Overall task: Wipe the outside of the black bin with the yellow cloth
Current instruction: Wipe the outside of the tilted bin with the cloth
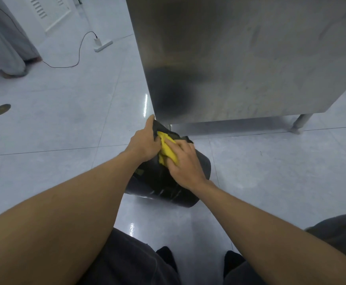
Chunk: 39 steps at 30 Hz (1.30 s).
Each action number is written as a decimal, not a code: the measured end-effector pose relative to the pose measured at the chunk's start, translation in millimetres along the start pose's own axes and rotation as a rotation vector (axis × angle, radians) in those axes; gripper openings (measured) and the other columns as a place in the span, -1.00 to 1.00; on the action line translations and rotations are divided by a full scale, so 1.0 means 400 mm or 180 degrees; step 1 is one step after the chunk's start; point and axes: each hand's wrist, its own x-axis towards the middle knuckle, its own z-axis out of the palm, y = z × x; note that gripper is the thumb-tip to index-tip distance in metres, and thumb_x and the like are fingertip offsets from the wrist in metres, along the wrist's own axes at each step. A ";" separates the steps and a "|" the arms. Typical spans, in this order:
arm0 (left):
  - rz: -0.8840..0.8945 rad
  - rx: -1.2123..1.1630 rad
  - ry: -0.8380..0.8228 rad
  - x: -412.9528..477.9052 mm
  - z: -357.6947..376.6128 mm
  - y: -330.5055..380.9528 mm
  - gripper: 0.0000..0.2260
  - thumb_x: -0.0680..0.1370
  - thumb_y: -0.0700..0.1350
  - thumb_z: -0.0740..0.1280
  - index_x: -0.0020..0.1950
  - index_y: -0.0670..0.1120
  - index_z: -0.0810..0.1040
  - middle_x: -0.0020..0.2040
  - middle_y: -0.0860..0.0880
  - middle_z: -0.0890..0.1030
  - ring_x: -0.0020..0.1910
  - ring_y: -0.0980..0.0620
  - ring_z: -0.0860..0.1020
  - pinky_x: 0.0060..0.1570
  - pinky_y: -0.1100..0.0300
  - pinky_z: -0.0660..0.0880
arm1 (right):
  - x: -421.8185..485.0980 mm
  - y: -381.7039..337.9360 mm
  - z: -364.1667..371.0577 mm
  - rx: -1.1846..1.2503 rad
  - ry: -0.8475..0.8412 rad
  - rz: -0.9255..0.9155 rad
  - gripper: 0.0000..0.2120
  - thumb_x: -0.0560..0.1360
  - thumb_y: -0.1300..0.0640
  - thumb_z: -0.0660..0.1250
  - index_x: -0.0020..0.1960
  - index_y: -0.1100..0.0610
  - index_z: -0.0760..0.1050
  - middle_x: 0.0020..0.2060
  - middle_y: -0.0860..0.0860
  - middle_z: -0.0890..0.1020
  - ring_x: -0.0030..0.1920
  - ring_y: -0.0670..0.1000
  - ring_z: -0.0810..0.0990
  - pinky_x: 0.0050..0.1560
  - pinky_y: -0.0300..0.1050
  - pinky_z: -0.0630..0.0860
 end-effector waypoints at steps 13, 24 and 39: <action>0.0051 0.0437 -0.0010 0.003 -0.016 -0.010 -0.53 0.60 -0.06 0.29 0.46 -0.08 0.22 0.20 -0.17 0.55 0.04 -0.16 0.56 -0.10 0.13 0.40 | 0.011 0.083 -0.013 -0.0207 0.0047 0.0809 -0.55 0.61 0.01 0.27 0.49 -0.04 0.35 0.28 0.05 0.52 0.25 0.13 0.41 0.21 -0.03 0.40; -0.0014 -0.0144 -0.0028 -0.003 -0.019 -0.012 -0.61 0.55 -0.17 0.34 0.29 -0.07 0.25 0.07 -0.12 0.53 0.02 -0.12 0.58 -0.24 0.25 0.48 | -0.023 0.135 -0.015 -0.0382 0.0196 0.1022 -0.57 0.64 0.02 0.18 0.50 -0.06 0.32 0.30 0.06 0.53 0.23 0.16 0.43 0.19 -0.06 0.36; -0.0128 -0.0198 0.0022 0.002 -0.016 0.001 -0.52 0.53 -0.20 0.28 0.39 -0.14 0.16 0.06 -0.14 0.47 0.01 -0.13 0.52 -0.17 0.15 0.41 | 0.006 0.040 0.014 0.0111 -0.0025 0.0259 -0.56 0.60 0.01 0.24 0.48 -0.08 0.35 0.33 -0.02 0.51 0.29 0.02 0.41 0.27 -0.07 0.40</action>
